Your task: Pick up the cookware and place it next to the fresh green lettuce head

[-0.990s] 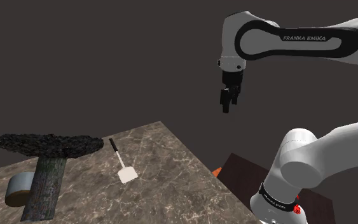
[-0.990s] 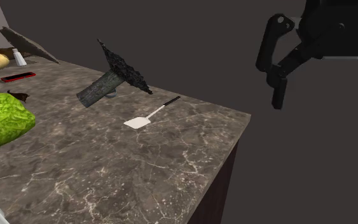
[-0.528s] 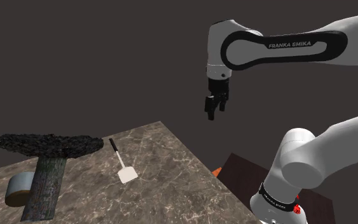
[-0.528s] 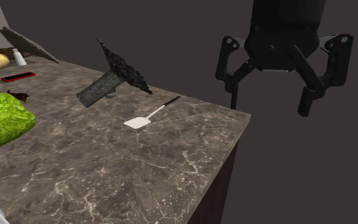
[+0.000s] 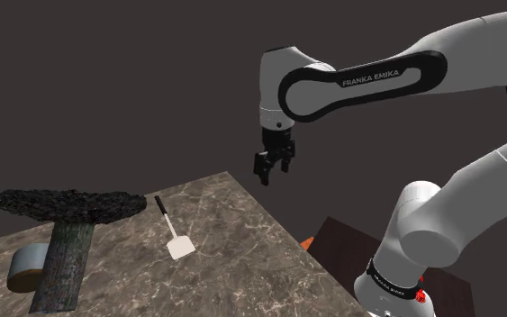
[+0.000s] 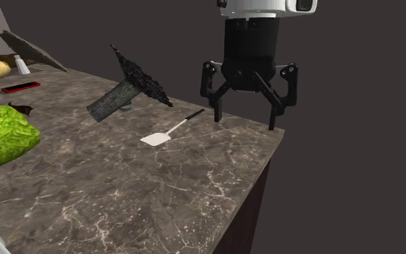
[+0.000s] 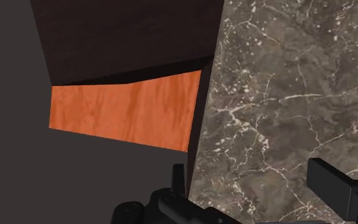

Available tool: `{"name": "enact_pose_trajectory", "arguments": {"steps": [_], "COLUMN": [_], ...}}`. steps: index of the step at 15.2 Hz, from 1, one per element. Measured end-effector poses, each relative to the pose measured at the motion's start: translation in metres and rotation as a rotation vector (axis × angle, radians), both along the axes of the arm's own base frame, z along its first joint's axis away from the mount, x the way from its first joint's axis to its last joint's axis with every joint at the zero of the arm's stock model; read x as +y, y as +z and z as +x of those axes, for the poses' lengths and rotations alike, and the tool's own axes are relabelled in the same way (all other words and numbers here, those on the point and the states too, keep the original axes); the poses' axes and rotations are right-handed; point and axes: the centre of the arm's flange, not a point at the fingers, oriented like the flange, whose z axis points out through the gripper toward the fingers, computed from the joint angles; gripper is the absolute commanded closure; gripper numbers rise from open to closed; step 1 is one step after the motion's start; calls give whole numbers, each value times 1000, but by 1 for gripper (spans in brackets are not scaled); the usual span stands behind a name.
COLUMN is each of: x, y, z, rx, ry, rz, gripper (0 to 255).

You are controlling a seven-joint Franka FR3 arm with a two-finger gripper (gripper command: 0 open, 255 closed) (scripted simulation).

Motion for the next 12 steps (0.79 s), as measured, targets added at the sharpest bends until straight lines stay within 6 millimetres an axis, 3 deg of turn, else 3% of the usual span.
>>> {"name": "enact_pose_trajectory", "arguments": {"steps": [12], "x": [107], "y": [-54], "z": [92], "rx": [-69], "ry": [-97], "rz": [6], "gripper": [0]}}
